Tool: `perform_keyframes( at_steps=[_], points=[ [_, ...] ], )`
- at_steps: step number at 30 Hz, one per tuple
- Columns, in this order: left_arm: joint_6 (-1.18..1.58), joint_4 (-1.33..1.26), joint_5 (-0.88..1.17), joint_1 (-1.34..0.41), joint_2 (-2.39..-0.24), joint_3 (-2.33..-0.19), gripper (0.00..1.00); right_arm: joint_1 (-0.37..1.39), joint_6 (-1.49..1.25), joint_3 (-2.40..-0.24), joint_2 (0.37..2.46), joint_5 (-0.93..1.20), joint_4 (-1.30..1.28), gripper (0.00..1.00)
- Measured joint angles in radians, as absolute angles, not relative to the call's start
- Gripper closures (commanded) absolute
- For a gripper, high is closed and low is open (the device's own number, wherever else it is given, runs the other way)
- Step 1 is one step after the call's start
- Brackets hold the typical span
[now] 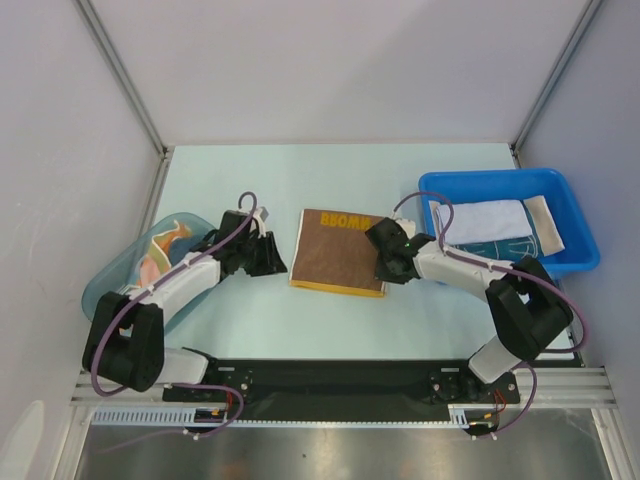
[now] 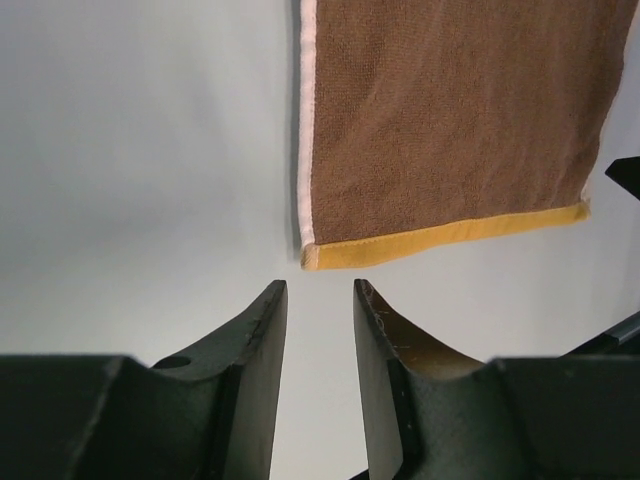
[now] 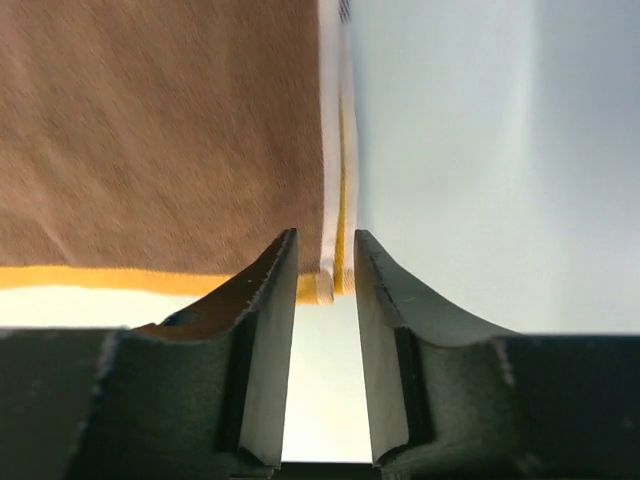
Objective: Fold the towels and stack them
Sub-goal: Fold the towel
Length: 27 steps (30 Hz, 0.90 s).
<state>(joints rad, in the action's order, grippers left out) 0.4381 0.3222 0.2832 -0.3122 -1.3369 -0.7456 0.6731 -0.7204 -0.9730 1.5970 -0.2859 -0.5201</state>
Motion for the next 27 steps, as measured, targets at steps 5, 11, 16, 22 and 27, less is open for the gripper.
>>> perform_keyframes(
  at_steps=[5,11,16,22,27],
  points=[
    [0.458,0.285,0.278,-0.335,-1.375,-0.728,0.66,0.686,-0.796,-0.904,1.556,-0.26,-0.518,0.67],
    [0.48,0.248,0.264,-0.359,-1.436,-0.706,0.67,0.731,-0.846,-0.889,1.554,-0.253,-0.516,0.67],
    [0.491,0.247,0.25,-0.378,-1.459,-0.699,0.68,0.75,-0.866,-0.889,1.554,-0.258,-0.517,0.69],
    [0.498,0.24,0.22,-0.387,-1.459,-0.69,0.68,0.752,-0.874,-0.889,1.554,-0.278,-0.519,0.84],
    [0.5,0.241,0.209,-0.403,-1.464,-0.68,0.67,0.755,-0.879,-0.889,1.554,-0.284,-0.519,0.9]
  ],
)
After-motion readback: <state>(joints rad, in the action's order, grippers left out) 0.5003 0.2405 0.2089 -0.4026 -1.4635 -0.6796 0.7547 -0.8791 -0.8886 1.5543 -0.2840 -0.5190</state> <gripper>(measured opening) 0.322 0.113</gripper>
